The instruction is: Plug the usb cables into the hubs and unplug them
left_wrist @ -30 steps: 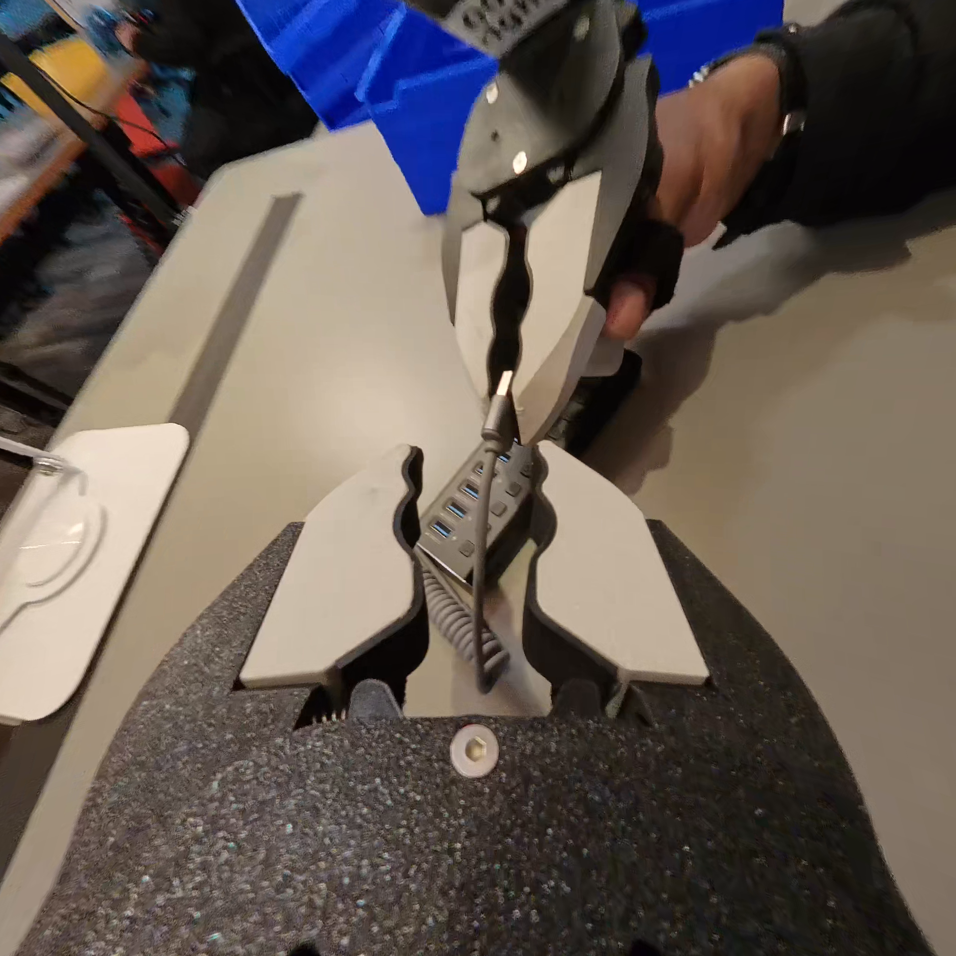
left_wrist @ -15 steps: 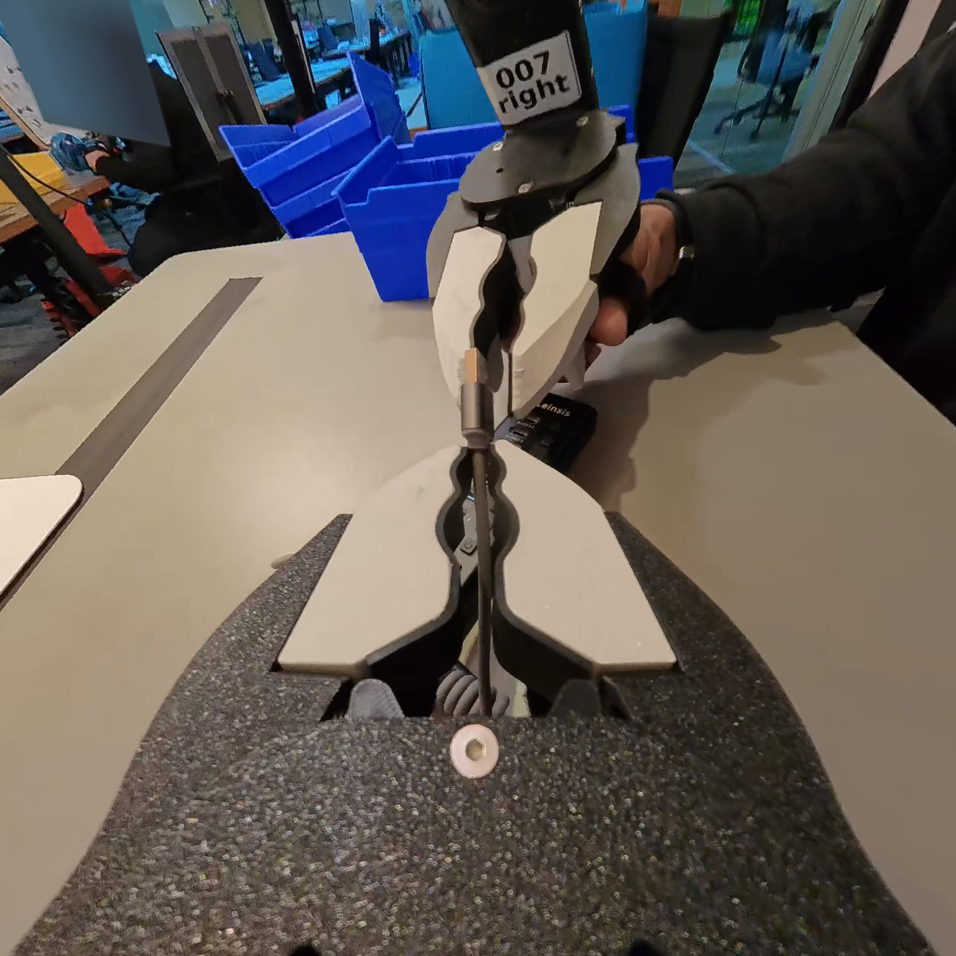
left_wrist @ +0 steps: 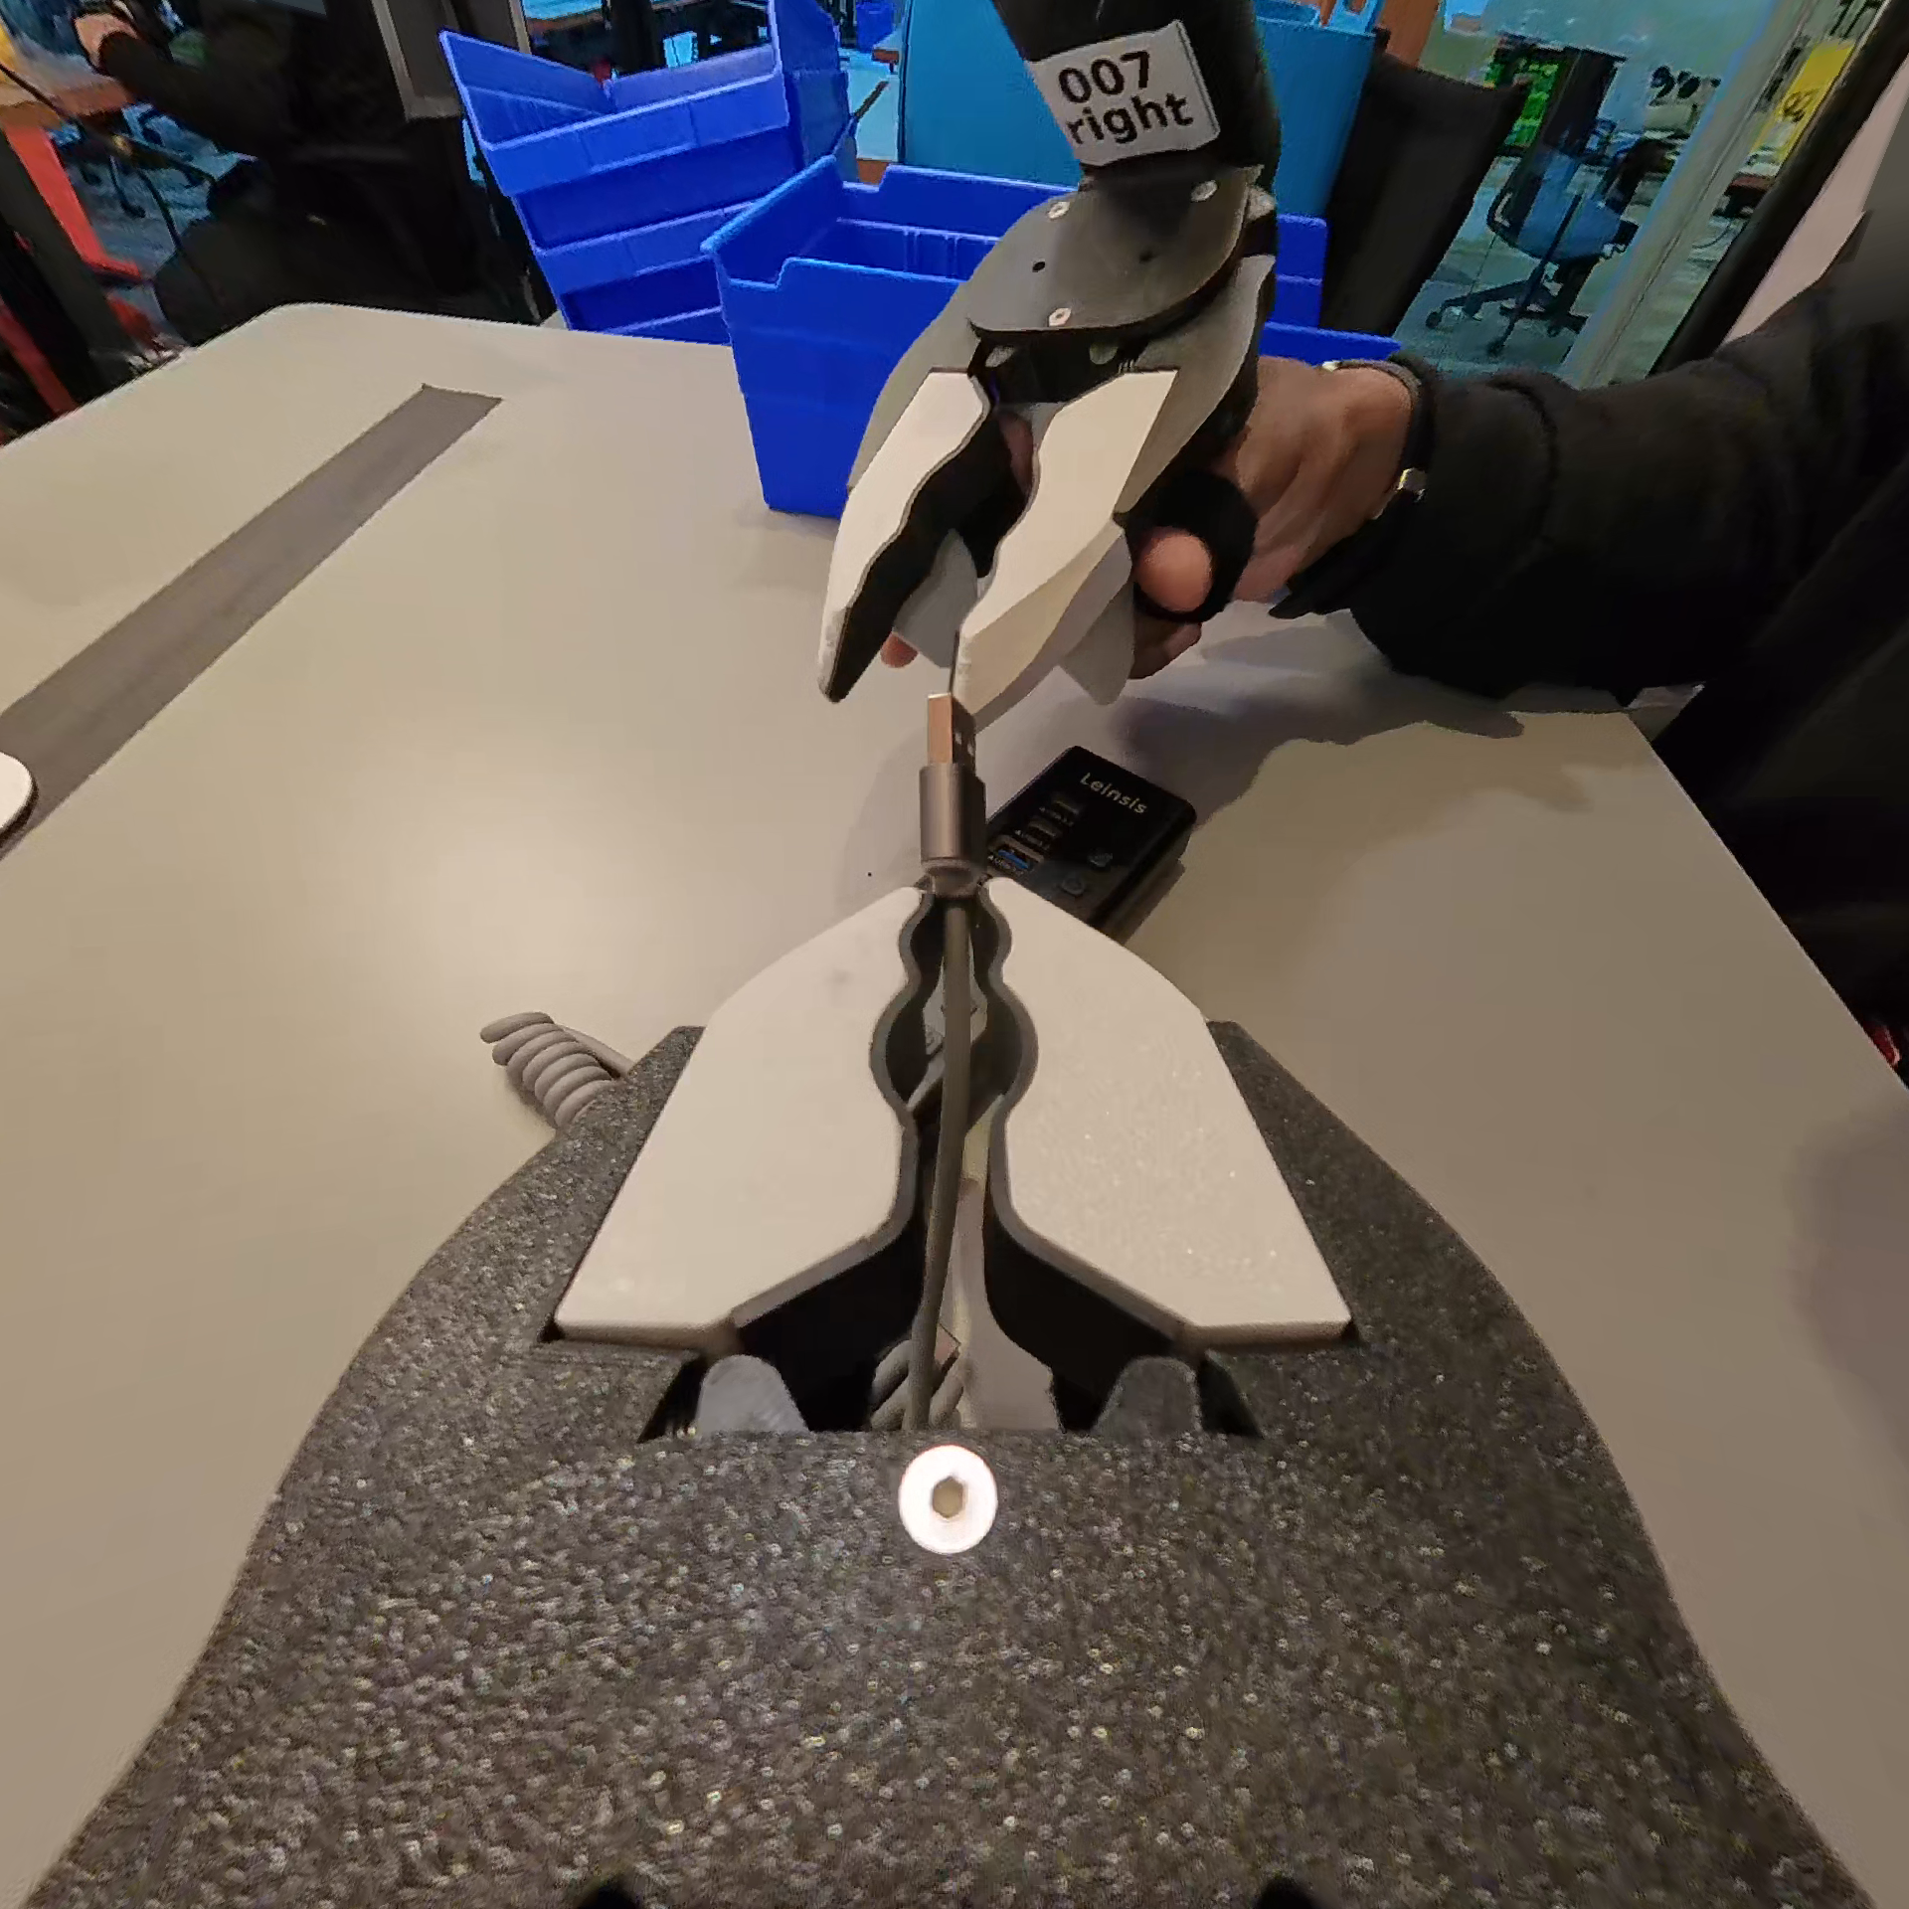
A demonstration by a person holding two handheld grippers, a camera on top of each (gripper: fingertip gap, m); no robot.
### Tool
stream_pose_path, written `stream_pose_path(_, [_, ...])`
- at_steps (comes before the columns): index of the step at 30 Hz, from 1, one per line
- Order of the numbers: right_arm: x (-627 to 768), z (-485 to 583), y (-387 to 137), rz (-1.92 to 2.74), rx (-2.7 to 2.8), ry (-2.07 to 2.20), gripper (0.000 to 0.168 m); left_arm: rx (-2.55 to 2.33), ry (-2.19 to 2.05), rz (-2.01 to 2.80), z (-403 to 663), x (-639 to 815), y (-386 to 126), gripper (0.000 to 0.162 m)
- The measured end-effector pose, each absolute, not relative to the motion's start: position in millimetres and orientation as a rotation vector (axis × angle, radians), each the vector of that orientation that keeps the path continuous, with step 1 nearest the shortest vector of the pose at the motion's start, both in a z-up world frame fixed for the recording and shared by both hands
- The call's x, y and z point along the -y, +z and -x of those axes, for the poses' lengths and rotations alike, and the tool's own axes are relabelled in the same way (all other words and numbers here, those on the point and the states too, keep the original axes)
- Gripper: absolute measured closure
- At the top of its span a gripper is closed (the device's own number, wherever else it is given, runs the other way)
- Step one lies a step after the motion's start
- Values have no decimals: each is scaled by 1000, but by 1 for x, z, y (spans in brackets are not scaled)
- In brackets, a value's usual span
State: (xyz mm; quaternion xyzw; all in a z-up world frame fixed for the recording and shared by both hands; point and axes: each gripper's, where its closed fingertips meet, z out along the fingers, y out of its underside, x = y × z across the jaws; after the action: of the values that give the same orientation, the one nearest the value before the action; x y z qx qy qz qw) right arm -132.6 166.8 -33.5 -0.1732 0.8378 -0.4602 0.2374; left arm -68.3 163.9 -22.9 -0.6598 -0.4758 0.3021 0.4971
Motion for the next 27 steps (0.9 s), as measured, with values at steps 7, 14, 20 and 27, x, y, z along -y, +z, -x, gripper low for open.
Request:
stream_pose_path(7, [-217,143,-63,476,-2413,-1142,102,1182,682,1545,63,-163,-27,157])
stream_pose_path(14, [-246,147,-94,561,-2542,-1004,87,1082,636,1433,59,-166,-15,157])
stream_pose_path(20, [-244,143,-103,669,-2624,-996,94,980,646,1344,50,-167,2,157])
stream_pose_path(27, [-245,137,-103,726,-2600,-1000,111,977,658,1352,51,-167,3,157])
